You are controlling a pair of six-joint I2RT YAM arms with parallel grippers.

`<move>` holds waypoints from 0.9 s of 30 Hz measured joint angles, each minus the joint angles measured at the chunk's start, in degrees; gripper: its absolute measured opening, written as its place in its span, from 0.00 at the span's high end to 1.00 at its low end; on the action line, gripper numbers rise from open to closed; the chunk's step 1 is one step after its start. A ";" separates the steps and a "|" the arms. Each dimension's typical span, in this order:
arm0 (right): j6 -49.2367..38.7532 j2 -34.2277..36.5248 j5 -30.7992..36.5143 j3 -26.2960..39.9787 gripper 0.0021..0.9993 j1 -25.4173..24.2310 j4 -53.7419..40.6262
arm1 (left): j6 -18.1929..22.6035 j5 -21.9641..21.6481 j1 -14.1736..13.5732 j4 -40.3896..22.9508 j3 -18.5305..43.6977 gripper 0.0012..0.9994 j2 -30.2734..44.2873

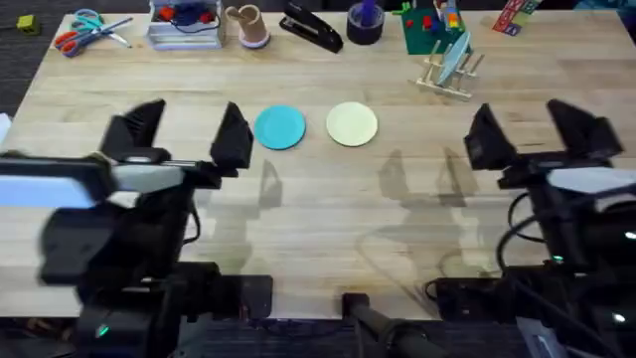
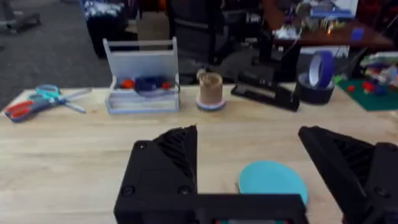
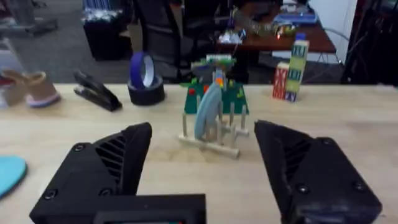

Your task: Pick up the plates from the table one by one and place each into a slot on the dish rack.

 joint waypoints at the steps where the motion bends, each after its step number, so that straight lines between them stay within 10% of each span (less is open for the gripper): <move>1: 0.00 0.07 0.00 1.16 0.00 0.00 -0.31 | 0.00 0.02 0.00 -1.13 1.77 0.01 0.00; 11: 0.20 10.62 0.00 21.50 0.00 0.00 -15.78 | 0.00 0.07 0.00 -19.47 19.22 0.01 5.47; 27: 0.20 42.10 0.00 51.44 0.01 0.00 -48.14 | -0.89 -0.13 0.00 -43.98 43.40 0.01 36.61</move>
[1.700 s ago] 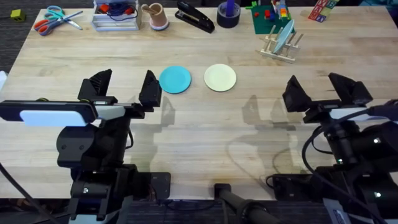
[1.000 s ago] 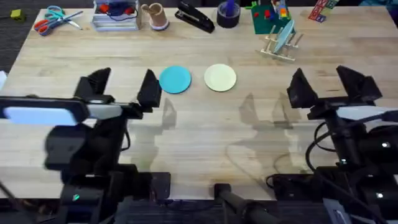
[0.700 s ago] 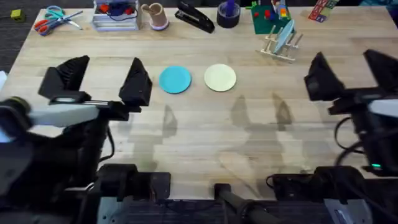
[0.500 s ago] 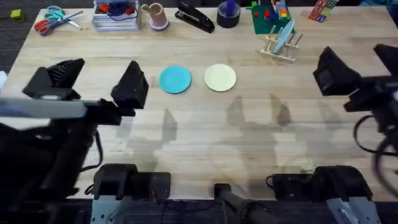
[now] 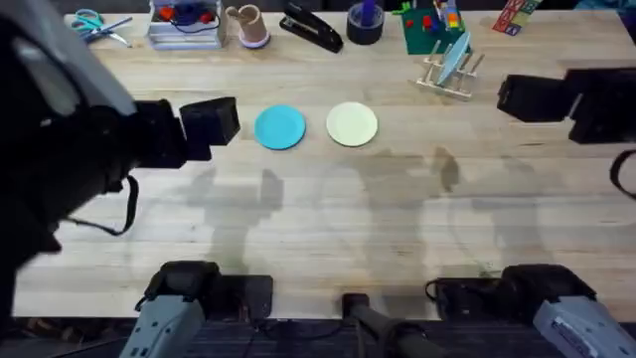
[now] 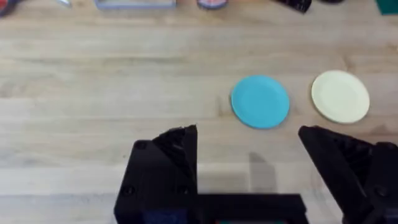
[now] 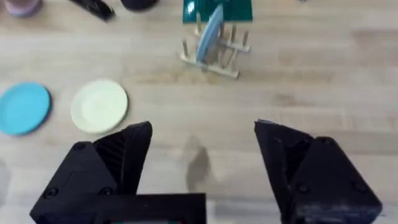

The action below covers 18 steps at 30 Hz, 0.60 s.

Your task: Pick up the plates from the table one by one and place each into a slot on the dish rack.

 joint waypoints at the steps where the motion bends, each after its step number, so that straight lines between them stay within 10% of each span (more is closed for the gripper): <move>1: 0.01 1.73 0.00 1.14 0.01 0.00 -1.28 | -0.01 0.00 0.00 -1.58 0.95 0.01 1.68; 18: -0.04 14.92 0.00 8.31 0.00 0.00 -7.29 | -0.18 0.02 0.00 -7.03 6.90 0.07 22.60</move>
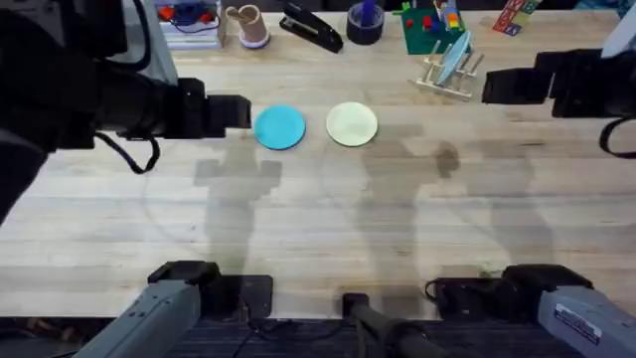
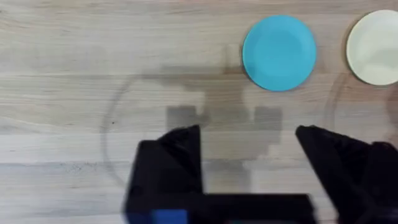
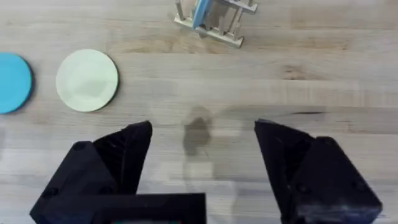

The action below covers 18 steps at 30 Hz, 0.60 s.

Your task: Pick up the plates from the table one by one and place each into a slot on the dish rack.

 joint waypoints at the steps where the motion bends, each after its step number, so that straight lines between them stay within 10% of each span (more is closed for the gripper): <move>1: 0.02 0.00 -0.02 0.00 0.00 0.00 0.02 | -0.15 -0.01 0.00 0.10 0.00 0.21 0.47; 6: 0.00 0.00 -0.02 0.00 0.01 0.00 0.02 | -0.05 -0.02 0.00 1.21 0.00 0.92 1.81; 11: 0.01 0.00 -0.02 0.00 0.01 0.00 0.02 | 0.07 1.87 0.27 3.26 0.00 0.96 1.90; 18: 0.02 0.00 -0.01 0.00 0.01 0.00 0.00 | 3.79 16.09 5.10 3.88 0.04 0.96 3.27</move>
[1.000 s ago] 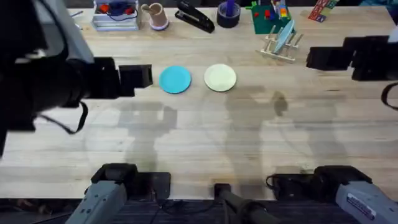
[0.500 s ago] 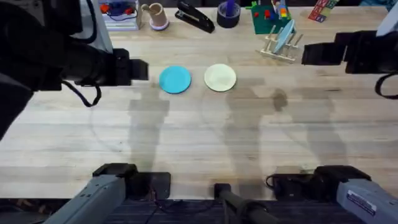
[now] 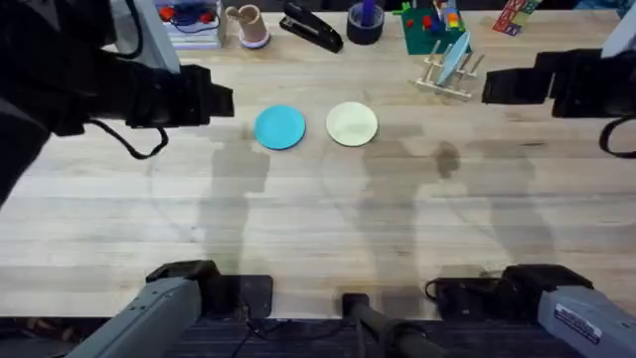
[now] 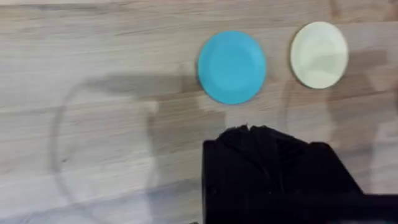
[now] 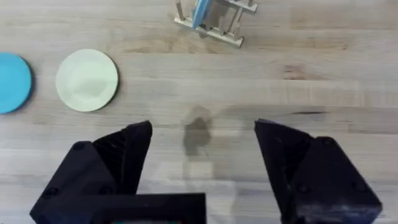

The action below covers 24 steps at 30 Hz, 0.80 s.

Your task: Pick up the plates from the table one by one and place each into a slot on the dish rack.

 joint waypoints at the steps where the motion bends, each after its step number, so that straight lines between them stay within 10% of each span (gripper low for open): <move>1: -0.02 0.00 -0.01 0.00 0.01 0.00 -0.02 | 0.72 2.33 1.09 0.27 0.00 0.96 0.69; 11: -0.02 0.00 -0.01 0.00 0.00 0.00 -0.05 | 10.04 25.10 11.93 2.18 0.00 0.96 10.20; 24: -0.02 0.00 -0.01 0.00 0.01 0.00 -0.07 | 22.44 36.46 13.01 4.30 0.00 0.96 26.39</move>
